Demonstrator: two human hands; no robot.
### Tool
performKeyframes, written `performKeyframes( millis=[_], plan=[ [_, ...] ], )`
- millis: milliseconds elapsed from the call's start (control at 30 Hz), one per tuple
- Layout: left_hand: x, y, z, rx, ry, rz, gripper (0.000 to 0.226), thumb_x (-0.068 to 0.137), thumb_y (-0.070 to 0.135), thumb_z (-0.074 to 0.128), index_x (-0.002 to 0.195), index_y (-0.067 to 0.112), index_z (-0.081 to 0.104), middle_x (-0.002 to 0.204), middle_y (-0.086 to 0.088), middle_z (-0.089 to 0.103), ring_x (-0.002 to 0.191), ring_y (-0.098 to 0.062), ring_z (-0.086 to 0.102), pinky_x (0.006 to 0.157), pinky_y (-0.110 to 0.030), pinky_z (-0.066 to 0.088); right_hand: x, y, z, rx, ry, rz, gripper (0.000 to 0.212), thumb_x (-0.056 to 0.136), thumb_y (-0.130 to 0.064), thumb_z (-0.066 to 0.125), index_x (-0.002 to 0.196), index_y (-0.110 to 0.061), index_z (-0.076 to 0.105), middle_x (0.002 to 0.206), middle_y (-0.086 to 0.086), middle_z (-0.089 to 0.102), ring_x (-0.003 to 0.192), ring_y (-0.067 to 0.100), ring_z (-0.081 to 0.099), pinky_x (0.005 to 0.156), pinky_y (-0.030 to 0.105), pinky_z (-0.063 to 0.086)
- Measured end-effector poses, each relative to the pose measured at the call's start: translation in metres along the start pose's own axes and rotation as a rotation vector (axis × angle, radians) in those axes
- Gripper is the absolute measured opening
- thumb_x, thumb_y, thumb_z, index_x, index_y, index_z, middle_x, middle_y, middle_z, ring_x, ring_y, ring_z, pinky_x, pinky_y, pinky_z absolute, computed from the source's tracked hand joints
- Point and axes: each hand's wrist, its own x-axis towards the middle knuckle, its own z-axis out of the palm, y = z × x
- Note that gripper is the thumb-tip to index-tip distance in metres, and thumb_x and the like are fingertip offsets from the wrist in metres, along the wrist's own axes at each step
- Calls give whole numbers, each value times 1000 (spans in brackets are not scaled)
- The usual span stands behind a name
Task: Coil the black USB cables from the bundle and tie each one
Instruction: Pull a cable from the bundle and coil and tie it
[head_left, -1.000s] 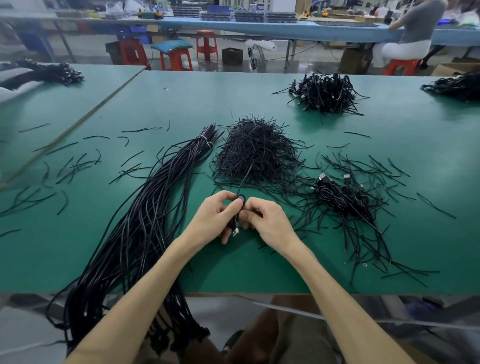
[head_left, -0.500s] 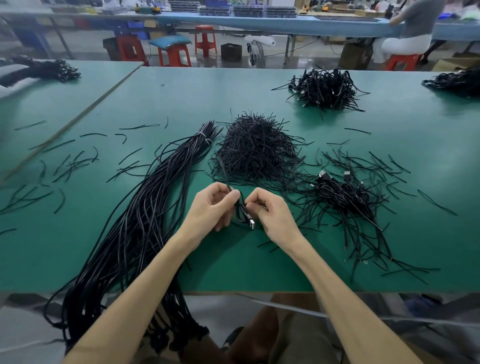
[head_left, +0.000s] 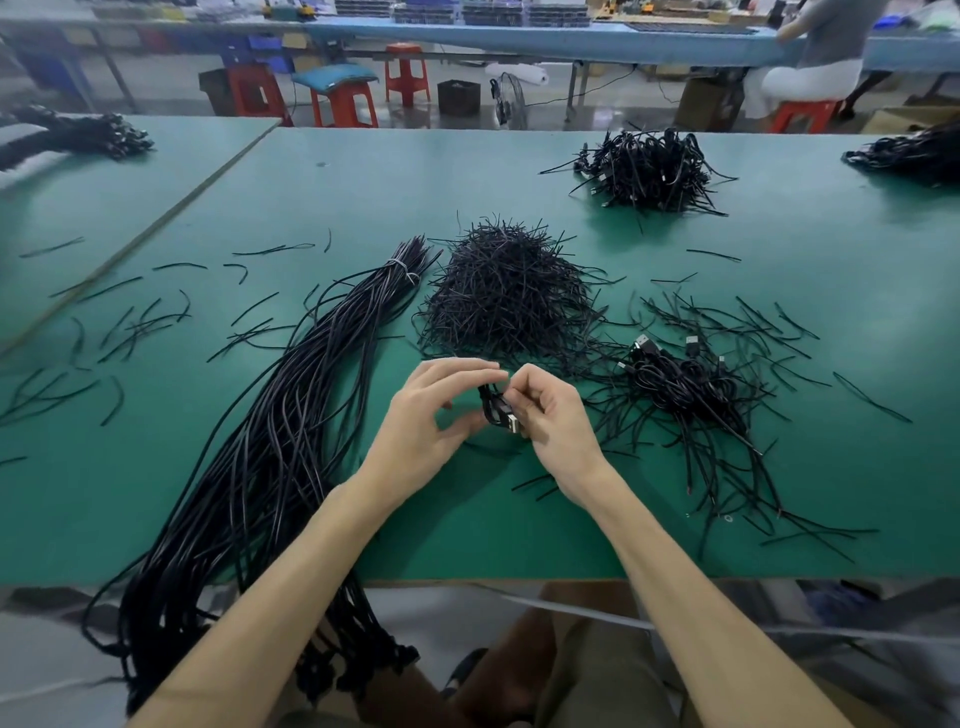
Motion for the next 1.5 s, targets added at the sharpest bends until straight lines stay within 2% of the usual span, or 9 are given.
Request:
performKeyframes(
  millis=[100,300,533,733,833,1000,1133,1267,1500],
  plan=[
    [0,3,3,77,47,39,34,87,16,78,121,18,74,117,6,66,114,-15,57,101,-30,45,1,0,0,-2,-4,7,22,97,11,51,79,-1,51,71,1,52,68,13,44,65,25,39],
    [10,15,4,309,99,47,15,93,30,70,104,20,73,97,10,66,89,-13,58,85,-25,39,0,-4,2,20,61,70,18,97,6,57,83,-3,65,68,5,64,62,10,56,64,21,45],
    [42,39,2,308,-38,-200,20,97,47,62,109,31,66,70,18,56,70,-10,54,68,-32,43,-1,-3,-2,106,115,72,23,102,4,50,83,-8,58,69,-1,62,65,7,56,62,16,47],
    [66,48,-3,73,-211,-450,20,102,25,55,121,20,57,58,6,71,48,-19,64,60,-33,55,-1,-3,-4,176,122,34,27,102,6,50,78,-7,51,73,15,56,59,7,53,56,14,42],
    [67,45,-9,1,-329,-367,20,106,15,50,120,17,64,57,6,70,51,-19,67,59,-35,53,0,-1,-6,155,137,48,24,102,7,48,81,-4,51,72,11,56,59,6,53,57,15,42],
    [57,32,-21,-109,-520,-325,49,101,-4,53,147,9,47,75,7,67,60,-10,63,60,-28,50,1,-2,-5,136,170,67,22,102,4,51,82,-3,56,71,5,62,60,5,55,59,16,43],
    [56,30,-16,130,-375,-308,33,93,25,74,124,15,70,83,8,60,66,-6,54,68,-23,44,1,-4,-5,125,167,79,27,101,6,52,78,-8,56,68,4,58,61,8,52,58,17,42],
    [52,34,-12,378,-304,-299,37,94,59,60,92,24,72,91,8,57,81,-16,57,66,-35,40,1,-2,-4,108,173,95,23,103,0,52,81,-7,56,68,0,60,63,9,53,61,17,44],
    [49,45,-5,620,-200,-225,54,100,63,45,75,19,64,85,6,59,73,-23,59,61,-33,34,1,0,-4,103,147,87,25,102,-1,54,80,-11,57,66,-3,62,65,10,53,62,19,46]
  ],
)
